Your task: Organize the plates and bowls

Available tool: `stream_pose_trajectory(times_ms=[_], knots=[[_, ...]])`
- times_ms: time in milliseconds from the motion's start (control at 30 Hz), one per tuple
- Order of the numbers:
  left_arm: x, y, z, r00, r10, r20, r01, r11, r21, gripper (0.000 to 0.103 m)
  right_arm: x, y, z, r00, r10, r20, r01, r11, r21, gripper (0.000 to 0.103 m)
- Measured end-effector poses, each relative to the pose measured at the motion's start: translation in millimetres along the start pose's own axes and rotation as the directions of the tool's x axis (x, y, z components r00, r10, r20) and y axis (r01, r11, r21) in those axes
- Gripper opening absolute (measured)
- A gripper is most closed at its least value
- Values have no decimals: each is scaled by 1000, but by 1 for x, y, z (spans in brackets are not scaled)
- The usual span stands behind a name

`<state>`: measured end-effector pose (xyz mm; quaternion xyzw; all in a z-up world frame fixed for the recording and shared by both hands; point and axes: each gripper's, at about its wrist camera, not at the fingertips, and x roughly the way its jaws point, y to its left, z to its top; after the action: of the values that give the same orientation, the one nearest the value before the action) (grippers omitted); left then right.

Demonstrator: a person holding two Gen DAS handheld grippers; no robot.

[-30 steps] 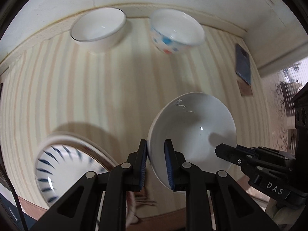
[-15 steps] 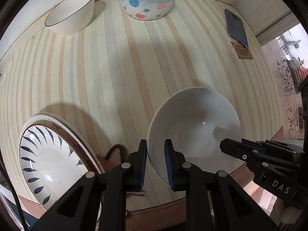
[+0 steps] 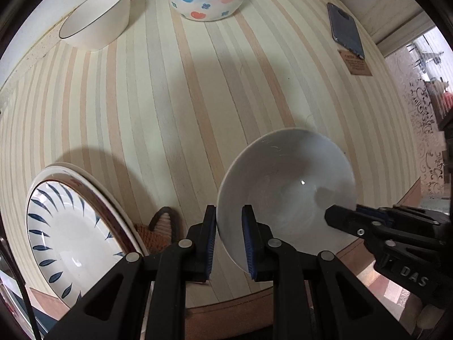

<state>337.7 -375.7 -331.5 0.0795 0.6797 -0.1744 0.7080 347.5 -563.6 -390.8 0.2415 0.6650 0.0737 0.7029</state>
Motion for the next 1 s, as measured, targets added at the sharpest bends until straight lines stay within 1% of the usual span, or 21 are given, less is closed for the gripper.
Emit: stream_pose_trajectory(times_ms=[100,200,267,300,333,367,400,433,467,500,533,633,667,767,833,900,967,1000], knots=[[-25,8,2,999,-12,32,12,1000,-12,17,0,-3,5,999,13,-33,-13,1000,15,16],[-55,19,11,996,-30,80,33,999,-33,17,-12,-10,9,997,38,-59,-36,998,50,16],[-71,26,26,993,-41,111,48,997,-57,19,-26,-14,15,998,39,-47,-36,997,62,17],[-76,30,35,991,-45,124,54,996,-68,23,-38,-16,22,999,42,-28,-41,997,64,17],[-80,36,49,989,-43,141,55,995,-84,24,-46,-17,27,999,47,-12,-46,997,69,17],[-81,39,60,988,-37,153,52,994,-99,25,-58,-17,37,998,57,15,-58,996,69,19],[-80,44,70,987,-34,157,52,992,-112,25,-68,-16,48,997,66,38,-68,996,61,25],[-76,52,89,987,-36,155,57,989,-136,25,-75,-14,58,996,72,61,-75,996,56,29],[-70,58,102,989,-37,146,60,986,-155,25,-82,-10,74,993,77,93,-81,996,45,37],[-67,65,112,989,-40,140,64,983,-171,25,-86,-6,86,990,78,113,-82,996,33,43],[-62,70,123,990,-42,136,67,980,-185,25,-89,-2,100,988,76,133,-79,997,20,44],[-47,83,162,990,-10,139,40,977,-211,25,-81,13,149,983,71,167,-72,997,0,44],[-43,85,167,991,-2,137,32,977,-213,25,-77,17,162,983,68,173,-69,998,1,44],[-21,98,196,994,-15,108,42,965,-258,25,-58,31,203,982,43,182,-43,999,-5,44],[-9,103,209,995,-43,89,67,956,-286,25,-42,40,229,985,24,174,-21,1000,-14,44],[1,106,218,995,-55,82,78,950,-303,25,-25,40,244,989,11,150,-10,1000,-10,44],[7,105,224,995,-45,88,69,954,-291,24,-7,41,260,993,2,122,-2,1000,-3,44],[7,104,225,995,-40,91,64,958,-280,22,0,40,265,994,1,109,0,1000,-3,42]])
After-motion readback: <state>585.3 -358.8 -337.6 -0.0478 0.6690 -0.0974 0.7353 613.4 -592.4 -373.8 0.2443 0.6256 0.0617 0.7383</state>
